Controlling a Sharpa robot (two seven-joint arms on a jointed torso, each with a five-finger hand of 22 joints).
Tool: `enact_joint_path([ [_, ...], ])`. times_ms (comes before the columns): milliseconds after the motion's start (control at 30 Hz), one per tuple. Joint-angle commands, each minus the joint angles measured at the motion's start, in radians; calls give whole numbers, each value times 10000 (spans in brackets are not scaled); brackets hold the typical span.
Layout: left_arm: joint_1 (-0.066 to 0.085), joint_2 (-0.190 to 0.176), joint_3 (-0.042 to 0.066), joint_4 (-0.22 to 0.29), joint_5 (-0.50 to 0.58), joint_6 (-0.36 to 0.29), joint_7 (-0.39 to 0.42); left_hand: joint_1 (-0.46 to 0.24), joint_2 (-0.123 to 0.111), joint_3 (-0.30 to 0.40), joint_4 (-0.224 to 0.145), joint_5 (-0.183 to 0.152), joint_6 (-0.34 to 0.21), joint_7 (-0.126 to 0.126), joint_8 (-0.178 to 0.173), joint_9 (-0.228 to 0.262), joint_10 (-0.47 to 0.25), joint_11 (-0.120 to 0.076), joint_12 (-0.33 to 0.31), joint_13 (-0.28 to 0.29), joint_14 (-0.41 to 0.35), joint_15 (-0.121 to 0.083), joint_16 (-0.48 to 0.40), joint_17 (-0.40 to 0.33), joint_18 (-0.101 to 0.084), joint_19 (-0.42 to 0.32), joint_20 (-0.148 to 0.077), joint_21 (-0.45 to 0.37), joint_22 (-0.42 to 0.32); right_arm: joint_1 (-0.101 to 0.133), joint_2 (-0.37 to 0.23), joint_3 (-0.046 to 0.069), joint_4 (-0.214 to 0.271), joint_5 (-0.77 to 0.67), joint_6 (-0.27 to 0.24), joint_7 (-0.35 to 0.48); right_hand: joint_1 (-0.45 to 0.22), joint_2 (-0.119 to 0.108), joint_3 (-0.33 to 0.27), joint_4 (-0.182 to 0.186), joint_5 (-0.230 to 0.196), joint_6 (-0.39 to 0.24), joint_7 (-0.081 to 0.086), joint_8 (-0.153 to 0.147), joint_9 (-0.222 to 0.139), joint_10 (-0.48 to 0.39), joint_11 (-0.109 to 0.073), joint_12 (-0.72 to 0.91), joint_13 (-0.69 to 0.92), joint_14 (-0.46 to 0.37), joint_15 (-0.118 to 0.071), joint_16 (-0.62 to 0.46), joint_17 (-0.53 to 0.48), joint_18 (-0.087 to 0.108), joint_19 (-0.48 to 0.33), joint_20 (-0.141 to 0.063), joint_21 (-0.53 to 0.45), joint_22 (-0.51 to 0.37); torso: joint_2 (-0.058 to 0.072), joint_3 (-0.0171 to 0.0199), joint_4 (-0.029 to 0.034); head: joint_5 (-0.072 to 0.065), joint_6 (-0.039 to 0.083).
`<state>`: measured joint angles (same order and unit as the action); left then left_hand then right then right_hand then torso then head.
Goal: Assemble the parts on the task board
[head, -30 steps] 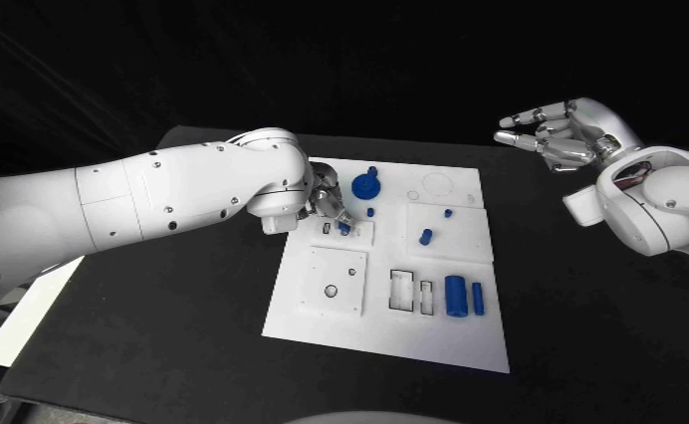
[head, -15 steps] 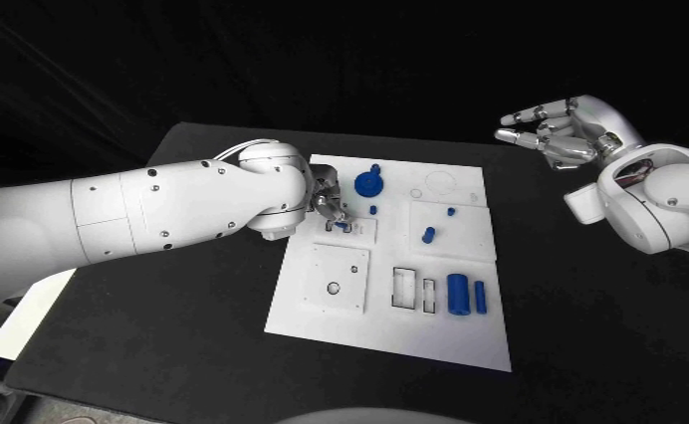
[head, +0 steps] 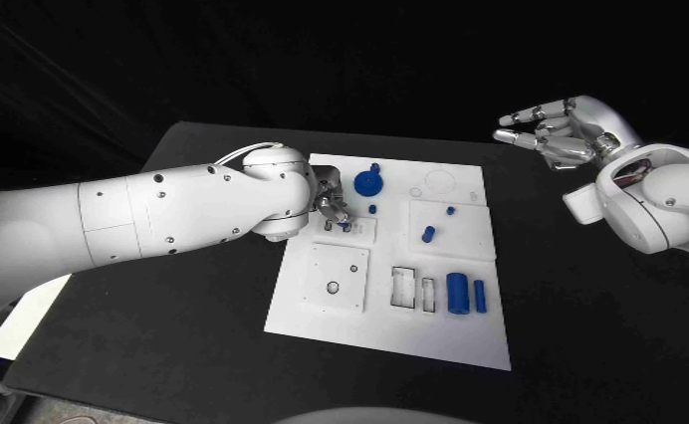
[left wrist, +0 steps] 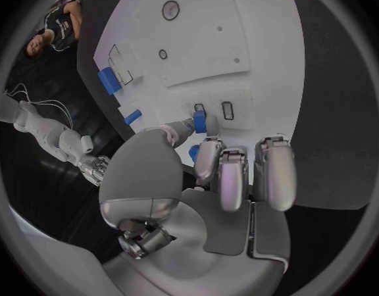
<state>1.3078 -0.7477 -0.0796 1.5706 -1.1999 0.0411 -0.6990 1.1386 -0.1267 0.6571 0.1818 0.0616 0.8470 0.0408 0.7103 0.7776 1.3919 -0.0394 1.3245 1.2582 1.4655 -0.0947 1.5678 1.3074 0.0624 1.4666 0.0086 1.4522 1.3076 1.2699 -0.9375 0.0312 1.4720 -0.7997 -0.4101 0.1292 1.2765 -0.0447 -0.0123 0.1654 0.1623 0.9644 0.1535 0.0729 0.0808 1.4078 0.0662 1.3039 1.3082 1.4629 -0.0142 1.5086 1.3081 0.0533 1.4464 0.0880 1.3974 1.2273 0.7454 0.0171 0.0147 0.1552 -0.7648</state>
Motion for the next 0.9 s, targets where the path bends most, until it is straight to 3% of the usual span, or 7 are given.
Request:
enact_joint_path([
  [33,-18,44,6,-41,24,114,-1088,16,107,1205,-1136,-15,54,-88,56,-2,41,1,31,7,1053,-36,30,2634,-201,391,19,51,462,-7,11,2,10,-111,113,-1,-34,104,-78,-5,-65,60,-30,53,10,-76,-18,-35,772,844,4,-33,1679,147,-45,-11,-52,-9,-6,4,-4,0,-37],
  [900,-88,101,9,-86,315,786,-1129,-6,77,1299,-1210,-31,42,-106,78,33,1,-18,-19,-52,1053,-47,30,2634,-200,389,10,47,461,-20,36,2,-16,-111,136,-1,-34,104,-78,-5,-65,60,-30,53,10,-76,-18,-35,772,844,4,-33,1679,147,-45,-11,-52,-9,-16,3,4,-16,-132],
])
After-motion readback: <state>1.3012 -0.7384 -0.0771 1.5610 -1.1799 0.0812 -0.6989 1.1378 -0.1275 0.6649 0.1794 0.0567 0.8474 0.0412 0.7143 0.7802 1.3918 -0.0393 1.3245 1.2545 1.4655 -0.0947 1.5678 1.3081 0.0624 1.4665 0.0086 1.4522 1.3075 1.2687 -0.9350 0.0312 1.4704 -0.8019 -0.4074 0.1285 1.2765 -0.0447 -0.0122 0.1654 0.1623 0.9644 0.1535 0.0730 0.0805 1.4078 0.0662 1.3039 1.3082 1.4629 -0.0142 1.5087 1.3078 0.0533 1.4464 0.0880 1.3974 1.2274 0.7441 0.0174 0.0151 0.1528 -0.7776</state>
